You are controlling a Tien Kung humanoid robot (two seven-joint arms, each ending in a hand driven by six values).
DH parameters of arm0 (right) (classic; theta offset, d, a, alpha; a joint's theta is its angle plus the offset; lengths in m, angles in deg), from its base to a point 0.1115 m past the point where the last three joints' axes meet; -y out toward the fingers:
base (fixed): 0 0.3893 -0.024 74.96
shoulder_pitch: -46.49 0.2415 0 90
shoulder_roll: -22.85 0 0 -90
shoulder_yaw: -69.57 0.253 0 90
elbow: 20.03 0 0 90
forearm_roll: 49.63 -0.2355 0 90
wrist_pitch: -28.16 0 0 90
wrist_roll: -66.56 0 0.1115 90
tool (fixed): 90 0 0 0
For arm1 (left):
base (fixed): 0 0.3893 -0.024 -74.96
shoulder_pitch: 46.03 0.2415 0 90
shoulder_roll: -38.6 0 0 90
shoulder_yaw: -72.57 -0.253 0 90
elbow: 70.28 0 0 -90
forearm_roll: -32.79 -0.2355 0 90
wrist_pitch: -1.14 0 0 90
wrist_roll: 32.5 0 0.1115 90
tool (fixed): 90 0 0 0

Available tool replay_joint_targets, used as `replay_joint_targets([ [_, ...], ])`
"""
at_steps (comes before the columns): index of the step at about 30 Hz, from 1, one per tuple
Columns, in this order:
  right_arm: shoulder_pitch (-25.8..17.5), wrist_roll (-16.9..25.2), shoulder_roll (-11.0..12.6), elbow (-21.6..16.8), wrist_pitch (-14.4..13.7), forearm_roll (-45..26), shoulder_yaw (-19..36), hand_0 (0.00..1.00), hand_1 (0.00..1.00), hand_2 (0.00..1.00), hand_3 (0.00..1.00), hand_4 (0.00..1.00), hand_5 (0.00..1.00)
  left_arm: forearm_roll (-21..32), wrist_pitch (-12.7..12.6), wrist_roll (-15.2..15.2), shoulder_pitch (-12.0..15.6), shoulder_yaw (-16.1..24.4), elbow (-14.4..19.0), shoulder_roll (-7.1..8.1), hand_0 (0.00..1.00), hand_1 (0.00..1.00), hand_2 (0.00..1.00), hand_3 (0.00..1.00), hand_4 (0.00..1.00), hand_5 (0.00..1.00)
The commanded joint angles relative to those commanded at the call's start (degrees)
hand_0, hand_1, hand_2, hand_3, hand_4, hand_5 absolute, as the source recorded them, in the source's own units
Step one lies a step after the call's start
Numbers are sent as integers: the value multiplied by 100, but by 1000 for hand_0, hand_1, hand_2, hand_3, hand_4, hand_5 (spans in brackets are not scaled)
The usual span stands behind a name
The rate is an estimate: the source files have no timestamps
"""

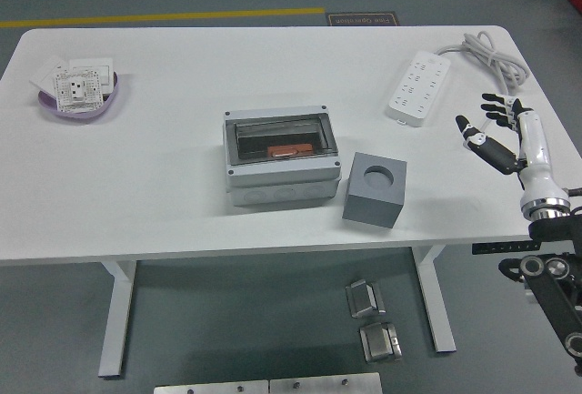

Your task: Pick up the cylinder from the cube,place it in the box,flap close box

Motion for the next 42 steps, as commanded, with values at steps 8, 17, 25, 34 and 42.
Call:
replay_joint_targets([
  [8, 88, -42, 85, -1, -79, 822, -5, 759, 720, 733, 764, 768, 386, -51, -1, 70, 38, 72, 0, 8, 669, 661, 563, 649, 400, 13],
  [17, 152, -628, 19, -133, 106, 1391, -17, 769, 720, 733, 767, 787, 414, 68, -8, 42, 20, -107, 0, 98, 669, 665, 563, 650, 408, 19],
  [25, 50, -2186, 277, -995, 1392, 2480, 47, 770, 711, 721, 714, 763, 442, -110, -4, 77, 28, 47, 0, 164, 671, 673, 566, 654, 424, 35],
  [34, 30, -3805, 469, -1921, 2532, 2881, -77, 838, 721, 735, 742, 731, 489, -146, 15, 91, 74, 49, 0, 150, 670, 679, 568, 657, 436, 44],
  [42, 81, -3805, 545, -1921, 2771, 2799, -154, 847, 717, 749, 750, 695, 479, -267, 21, 94, 83, 142, 0, 207, 671, 679, 570, 659, 442, 45],
])
